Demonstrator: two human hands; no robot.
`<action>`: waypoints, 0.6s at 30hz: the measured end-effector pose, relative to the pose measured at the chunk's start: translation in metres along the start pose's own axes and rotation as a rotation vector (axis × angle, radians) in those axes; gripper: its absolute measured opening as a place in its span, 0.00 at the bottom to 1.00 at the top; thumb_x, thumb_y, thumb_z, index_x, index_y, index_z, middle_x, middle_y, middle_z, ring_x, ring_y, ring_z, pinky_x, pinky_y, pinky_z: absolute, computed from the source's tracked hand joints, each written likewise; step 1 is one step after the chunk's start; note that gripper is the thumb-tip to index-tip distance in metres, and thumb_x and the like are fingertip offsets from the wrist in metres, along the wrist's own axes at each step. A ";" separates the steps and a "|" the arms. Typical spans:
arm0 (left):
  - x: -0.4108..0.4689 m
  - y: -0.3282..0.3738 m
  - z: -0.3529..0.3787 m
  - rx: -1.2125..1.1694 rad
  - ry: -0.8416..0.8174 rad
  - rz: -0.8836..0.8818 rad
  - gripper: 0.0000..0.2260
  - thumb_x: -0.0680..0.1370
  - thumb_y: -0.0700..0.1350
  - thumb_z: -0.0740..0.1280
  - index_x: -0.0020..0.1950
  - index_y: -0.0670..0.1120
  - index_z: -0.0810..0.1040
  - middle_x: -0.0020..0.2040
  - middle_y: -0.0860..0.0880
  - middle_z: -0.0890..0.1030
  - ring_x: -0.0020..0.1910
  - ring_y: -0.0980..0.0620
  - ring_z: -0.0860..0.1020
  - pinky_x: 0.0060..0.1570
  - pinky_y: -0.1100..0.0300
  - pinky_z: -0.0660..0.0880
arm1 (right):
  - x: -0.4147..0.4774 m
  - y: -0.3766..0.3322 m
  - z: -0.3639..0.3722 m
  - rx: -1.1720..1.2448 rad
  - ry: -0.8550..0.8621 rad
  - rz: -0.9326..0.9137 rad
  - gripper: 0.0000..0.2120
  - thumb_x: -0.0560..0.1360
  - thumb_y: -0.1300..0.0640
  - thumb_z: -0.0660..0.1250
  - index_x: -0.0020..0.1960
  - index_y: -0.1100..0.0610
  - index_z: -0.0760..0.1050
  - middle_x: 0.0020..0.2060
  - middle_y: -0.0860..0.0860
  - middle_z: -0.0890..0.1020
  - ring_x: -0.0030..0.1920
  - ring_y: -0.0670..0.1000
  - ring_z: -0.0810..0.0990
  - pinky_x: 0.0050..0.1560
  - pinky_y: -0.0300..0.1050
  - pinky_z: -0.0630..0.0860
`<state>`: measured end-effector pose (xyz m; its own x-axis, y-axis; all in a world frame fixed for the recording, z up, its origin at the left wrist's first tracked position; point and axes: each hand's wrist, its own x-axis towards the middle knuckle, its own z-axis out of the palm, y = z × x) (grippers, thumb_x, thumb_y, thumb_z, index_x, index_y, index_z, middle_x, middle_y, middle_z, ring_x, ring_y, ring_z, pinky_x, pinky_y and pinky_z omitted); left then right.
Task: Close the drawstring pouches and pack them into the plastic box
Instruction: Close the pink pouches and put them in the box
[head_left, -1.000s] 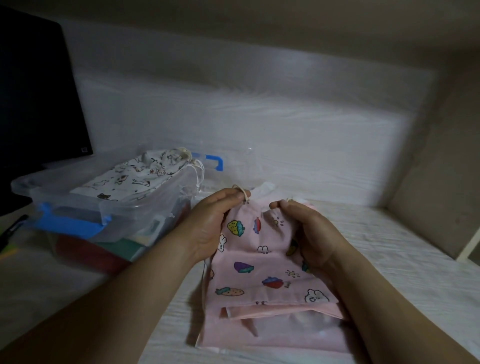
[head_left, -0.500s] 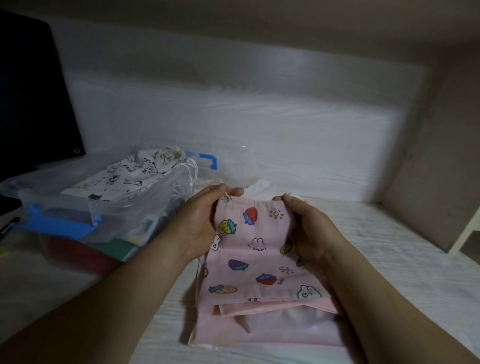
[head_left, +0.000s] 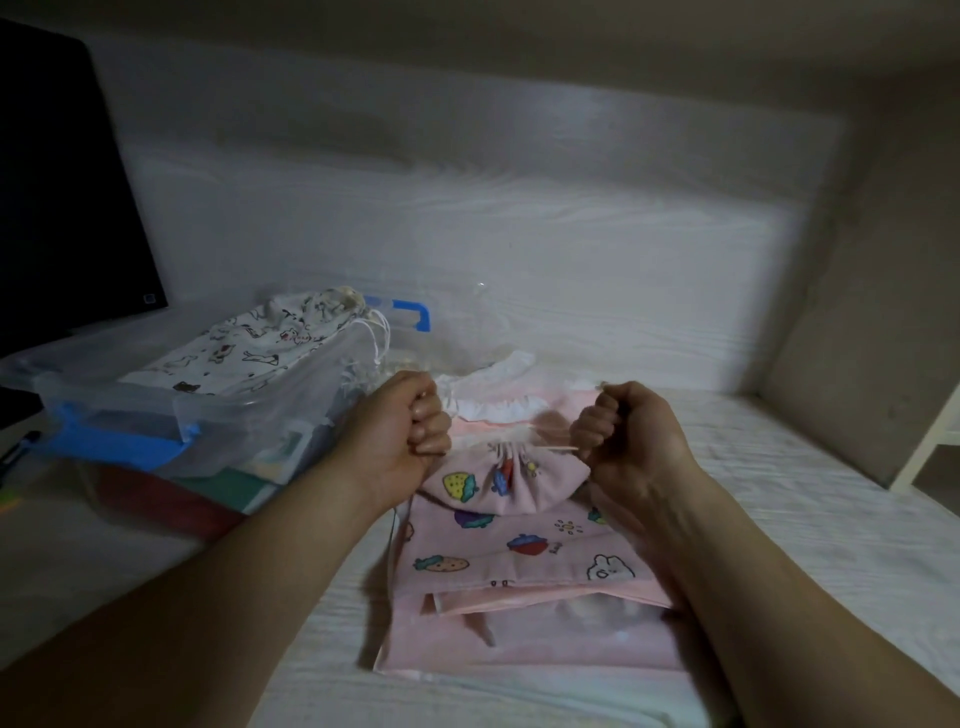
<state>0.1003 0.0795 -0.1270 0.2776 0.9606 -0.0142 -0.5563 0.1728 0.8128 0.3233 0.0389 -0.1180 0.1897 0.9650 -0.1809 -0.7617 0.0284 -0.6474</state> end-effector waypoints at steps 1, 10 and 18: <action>-0.002 0.000 0.001 0.107 -0.017 0.035 0.15 0.83 0.38 0.59 0.38 0.49 0.65 0.29 0.52 0.62 0.24 0.56 0.58 0.25 0.61 0.53 | -0.001 0.001 0.003 -0.061 -0.013 0.000 0.16 0.78 0.60 0.56 0.33 0.51 0.57 0.26 0.46 0.56 0.24 0.46 0.56 0.22 0.38 0.57; -0.017 -0.002 0.031 0.764 -0.285 0.250 0.09 0.84 0.42 0.66 0.50 0.36 0.75 0.40 0.40 0.83 0.26 0.53 0.67 0.27 0.62 0.64 | -0.011 0.006 0.014 -0.738 -0.211 -0.407 0.13 0.83 0.52 0.63 0.49 0.58 0.83 0.32 0.50 0.69 0.34 0.49 0.69 0.41 0.46 0.66; -0.008 -0.002 0.038 0.733 -0.352 0.180 0.09 0.85 0.43 0.64 0.53 0.37 0.76 0.32 0.45 0.79 0.24 0.54 0.66 0.33 0.56 0.65 | -0.016 0.011 0.023 -0.752 -0.334 -0.405 0.12 0.82 0.56 0.65 0.62 0.49 0.84 0.54 0.49 0.86 0.49 0.49 0.78 0.53 0.44 0.72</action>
<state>0.1293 0.0633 -0.1063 0.5298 0.8146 0.2359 0.0020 -0.2793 0.9602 0.2976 0.0299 -0.1058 0.0760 0.9469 0.3125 -0.0496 0.3167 -0.9472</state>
